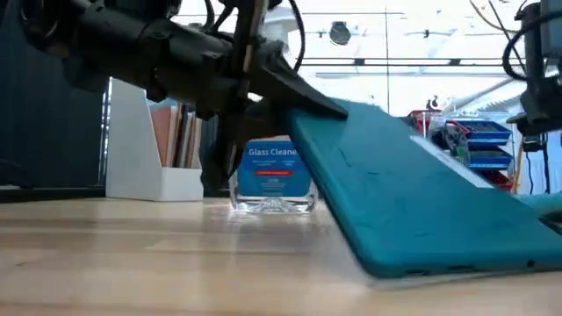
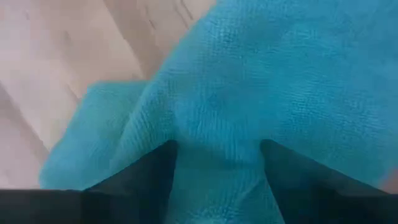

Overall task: Apply microfiber cloth
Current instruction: Wipe the back of the blue tablet with the blue microfiber cloth

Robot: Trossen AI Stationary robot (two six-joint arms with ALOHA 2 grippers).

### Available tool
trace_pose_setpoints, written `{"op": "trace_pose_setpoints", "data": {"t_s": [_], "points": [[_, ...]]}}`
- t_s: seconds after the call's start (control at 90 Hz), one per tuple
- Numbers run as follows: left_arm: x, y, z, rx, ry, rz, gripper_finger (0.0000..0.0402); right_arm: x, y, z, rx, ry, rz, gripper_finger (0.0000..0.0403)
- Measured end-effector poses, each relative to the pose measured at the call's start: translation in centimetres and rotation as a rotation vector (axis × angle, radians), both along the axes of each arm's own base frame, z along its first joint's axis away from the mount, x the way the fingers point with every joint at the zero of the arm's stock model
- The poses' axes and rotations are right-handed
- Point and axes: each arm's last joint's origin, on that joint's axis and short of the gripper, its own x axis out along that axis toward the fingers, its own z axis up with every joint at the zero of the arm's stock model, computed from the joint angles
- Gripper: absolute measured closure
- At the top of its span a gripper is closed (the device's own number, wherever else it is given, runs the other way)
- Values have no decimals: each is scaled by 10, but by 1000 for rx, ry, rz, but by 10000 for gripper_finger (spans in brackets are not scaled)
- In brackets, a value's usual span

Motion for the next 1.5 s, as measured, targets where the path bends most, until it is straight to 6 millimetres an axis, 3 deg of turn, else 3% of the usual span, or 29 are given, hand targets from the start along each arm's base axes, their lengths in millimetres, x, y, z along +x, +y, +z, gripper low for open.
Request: {"op": "trace_pose_setpoints", "data": {"t_s": [0.256, 0.478, 1.233, 1.367, 1.5], "points": [[1, -1, -11, -83, 23, 44, 388, 3, 3, -9, -35, 8, 7, 180], [2, -1, -40, -169, 57, 100, 378, 8, 4, -9, -58, -63, 23, 180], [4, -1, -40, -113, 14, 63, 361, 12, 6, -8, -75, -131, 67, 180], [3, -2, -40, -110, 15, 59, 331, 6, 3, 0, -33, -60, 59, 180], [3, -3, -41, -106, 15, 57, 304, 5, 3, 26, -14, -78, 20, 180]]}}
